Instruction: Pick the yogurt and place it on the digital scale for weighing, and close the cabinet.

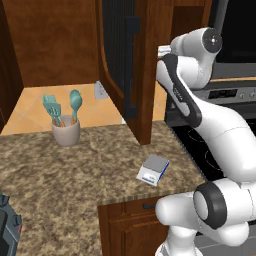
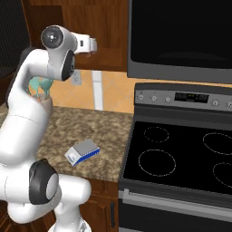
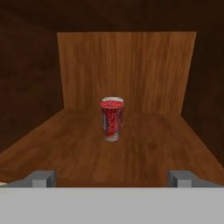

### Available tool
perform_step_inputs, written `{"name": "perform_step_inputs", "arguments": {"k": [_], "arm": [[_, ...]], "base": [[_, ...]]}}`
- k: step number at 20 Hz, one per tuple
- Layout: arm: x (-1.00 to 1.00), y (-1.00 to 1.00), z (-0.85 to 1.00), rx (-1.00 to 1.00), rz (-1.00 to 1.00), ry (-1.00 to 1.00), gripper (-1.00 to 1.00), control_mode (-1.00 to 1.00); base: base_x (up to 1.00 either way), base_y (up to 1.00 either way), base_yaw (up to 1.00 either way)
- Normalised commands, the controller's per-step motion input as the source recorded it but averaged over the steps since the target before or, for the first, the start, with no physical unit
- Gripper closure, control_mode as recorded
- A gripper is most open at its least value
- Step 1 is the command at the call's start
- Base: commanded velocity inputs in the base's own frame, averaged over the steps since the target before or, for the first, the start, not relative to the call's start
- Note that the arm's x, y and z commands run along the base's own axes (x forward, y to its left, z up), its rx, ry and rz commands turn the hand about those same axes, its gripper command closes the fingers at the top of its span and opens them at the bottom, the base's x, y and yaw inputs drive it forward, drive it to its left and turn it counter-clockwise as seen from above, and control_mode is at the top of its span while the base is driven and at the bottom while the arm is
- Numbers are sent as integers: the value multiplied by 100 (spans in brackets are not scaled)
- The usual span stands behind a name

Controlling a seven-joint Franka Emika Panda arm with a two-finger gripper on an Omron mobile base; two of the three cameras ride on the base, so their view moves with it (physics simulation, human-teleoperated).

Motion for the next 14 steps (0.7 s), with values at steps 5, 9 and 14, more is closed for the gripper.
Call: {"name": "perform_step_inputs", "arguments": {"k": [5, 9, 14], "arm": [[66, 9, -13, 0, 0, 0, -100, -100], [57, 0, -10, 0, 1, 0, -100, -100], [59, 1, -1, 0, 1, 0, -100, -100]], "base": [[0, 0, 0], [0, 0, 0], [0, 0, 0]]}}
